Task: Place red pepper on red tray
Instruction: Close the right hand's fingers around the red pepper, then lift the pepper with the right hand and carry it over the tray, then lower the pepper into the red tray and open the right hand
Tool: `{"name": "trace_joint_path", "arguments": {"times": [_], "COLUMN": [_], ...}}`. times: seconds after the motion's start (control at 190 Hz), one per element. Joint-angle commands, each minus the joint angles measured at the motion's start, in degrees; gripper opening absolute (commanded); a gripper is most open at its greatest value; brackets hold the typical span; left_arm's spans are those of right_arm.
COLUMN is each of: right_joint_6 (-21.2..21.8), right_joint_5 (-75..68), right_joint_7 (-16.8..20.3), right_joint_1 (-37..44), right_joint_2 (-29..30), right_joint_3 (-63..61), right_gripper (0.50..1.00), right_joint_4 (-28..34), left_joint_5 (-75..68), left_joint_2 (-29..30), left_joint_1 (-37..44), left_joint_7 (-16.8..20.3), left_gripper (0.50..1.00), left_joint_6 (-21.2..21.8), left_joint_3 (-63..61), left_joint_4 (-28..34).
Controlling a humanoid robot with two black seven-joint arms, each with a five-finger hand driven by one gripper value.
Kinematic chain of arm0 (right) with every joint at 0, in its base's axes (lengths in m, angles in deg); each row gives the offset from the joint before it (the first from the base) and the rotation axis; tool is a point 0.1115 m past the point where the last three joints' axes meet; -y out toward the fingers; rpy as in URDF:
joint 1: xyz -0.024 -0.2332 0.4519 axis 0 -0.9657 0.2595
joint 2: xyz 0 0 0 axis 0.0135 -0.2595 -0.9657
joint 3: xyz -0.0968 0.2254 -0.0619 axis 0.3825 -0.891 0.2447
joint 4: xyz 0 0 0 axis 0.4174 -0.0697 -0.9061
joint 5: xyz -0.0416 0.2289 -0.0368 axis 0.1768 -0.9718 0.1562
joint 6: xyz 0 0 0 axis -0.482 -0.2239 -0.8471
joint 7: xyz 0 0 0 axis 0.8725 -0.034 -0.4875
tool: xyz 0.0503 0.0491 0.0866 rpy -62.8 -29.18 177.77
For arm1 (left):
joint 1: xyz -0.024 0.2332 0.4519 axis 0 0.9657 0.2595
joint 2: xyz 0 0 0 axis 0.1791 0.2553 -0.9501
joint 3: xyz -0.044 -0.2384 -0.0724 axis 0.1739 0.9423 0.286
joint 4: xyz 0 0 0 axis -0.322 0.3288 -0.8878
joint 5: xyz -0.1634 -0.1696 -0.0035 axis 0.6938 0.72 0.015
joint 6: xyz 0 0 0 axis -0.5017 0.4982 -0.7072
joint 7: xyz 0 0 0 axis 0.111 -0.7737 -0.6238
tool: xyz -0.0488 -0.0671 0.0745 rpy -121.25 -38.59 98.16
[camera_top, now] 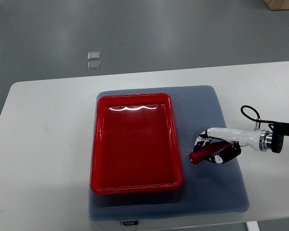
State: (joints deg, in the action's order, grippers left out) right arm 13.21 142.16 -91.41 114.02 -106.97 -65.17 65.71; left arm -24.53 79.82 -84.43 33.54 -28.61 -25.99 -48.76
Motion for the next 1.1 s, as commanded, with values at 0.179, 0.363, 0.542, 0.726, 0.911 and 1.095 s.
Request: {"name": "trace_joint_path", "arguments": {"times": [0.179, 0.363, 0.542, 0.726, 0.911, 1.095], "right_joint_6": [0.10, 0.19, 0.36, 0.19, 0.10, -0.96], "right_joint_5": [-1.08, -1.17, -1.26, -2.75, -2.58, -2.31], "right_joint_7": [-0.53, -0.71, -0.80, -0.80, -0.71, -0.71], "right_joint_1": [3.59, 5.17, 6.93, 11.06, 15.62, 19.94], "right_joint_2": [-2.90, -2.90, -2.11, 2.63, 11.39, 19.77], "right_joint_3": [-0.13, -0.22, -0.13, 0.74, 2.40, 7.86], "right_gripper": [0.500, 0.500, 0.500, 0.500, 0.500, 0.500], "right_joint_4": [0.34, 0.34, 0.16, -1.68, -8.17, -16.27], "left_joint_5": [-0.01, -0.10, -0.01, -0.01, -0.01, -0.01], "left_joint_2": [0.00, 0.00, 0.00, 0.00, 0.00, 0.00], "left_joint_1": [0.00, 0.00, 0.00, 0.00, 0.00, 0.00], "left_joint_7": [0.00, 0.00, 0.00, 0.00, 0.00, 0.00], "left_gripper": [1.000, 1.000, 1.000, 1.000, 1.000, 1.000], "left_joint_6": [0.01, 0.01, 0.01, 0.01, 0.01, 0.01], "left_joint_3": [-0.06, -0.06, -0.06, -0.24, -0.15, -0.06], "left_joint_4": [0.00, 0.00, 0.00, 0.00, 0.00, 0.00]}}
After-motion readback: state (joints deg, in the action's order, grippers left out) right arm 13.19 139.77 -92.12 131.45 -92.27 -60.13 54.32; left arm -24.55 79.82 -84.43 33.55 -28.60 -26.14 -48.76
